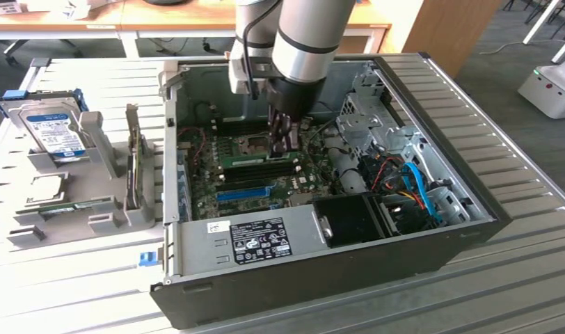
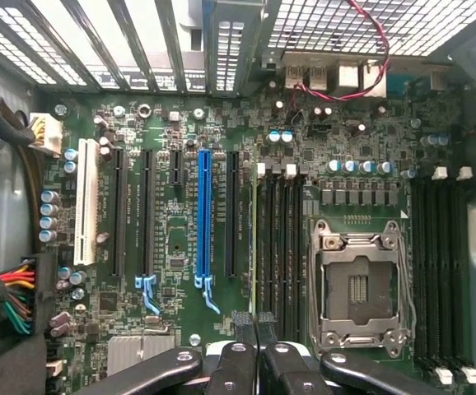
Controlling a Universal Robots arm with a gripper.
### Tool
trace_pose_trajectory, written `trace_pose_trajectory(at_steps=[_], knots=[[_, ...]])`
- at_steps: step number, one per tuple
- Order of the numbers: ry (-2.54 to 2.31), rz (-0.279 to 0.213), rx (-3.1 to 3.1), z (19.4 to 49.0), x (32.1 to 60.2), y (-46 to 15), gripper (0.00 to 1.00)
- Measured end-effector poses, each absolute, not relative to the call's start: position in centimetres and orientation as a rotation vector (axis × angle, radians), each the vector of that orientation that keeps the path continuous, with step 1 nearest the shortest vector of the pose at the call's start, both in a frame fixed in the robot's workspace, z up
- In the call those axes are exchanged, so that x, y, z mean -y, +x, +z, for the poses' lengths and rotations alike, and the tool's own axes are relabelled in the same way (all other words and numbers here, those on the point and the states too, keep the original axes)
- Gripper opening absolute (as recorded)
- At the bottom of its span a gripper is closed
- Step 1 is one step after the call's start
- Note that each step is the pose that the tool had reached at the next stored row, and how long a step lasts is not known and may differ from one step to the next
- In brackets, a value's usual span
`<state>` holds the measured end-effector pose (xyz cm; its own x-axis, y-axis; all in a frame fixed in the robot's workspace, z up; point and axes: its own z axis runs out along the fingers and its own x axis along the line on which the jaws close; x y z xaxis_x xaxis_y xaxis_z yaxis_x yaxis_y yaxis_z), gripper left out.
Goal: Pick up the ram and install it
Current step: 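Insert the ram into the slot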
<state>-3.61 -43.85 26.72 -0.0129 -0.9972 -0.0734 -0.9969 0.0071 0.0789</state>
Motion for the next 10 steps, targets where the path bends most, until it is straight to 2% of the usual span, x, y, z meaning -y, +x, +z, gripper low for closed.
trace_pose_trajectory(at_steps=[10], knots=[[2.204,-0.169,2.228,25.7,43.85,-3.61,0.12]])
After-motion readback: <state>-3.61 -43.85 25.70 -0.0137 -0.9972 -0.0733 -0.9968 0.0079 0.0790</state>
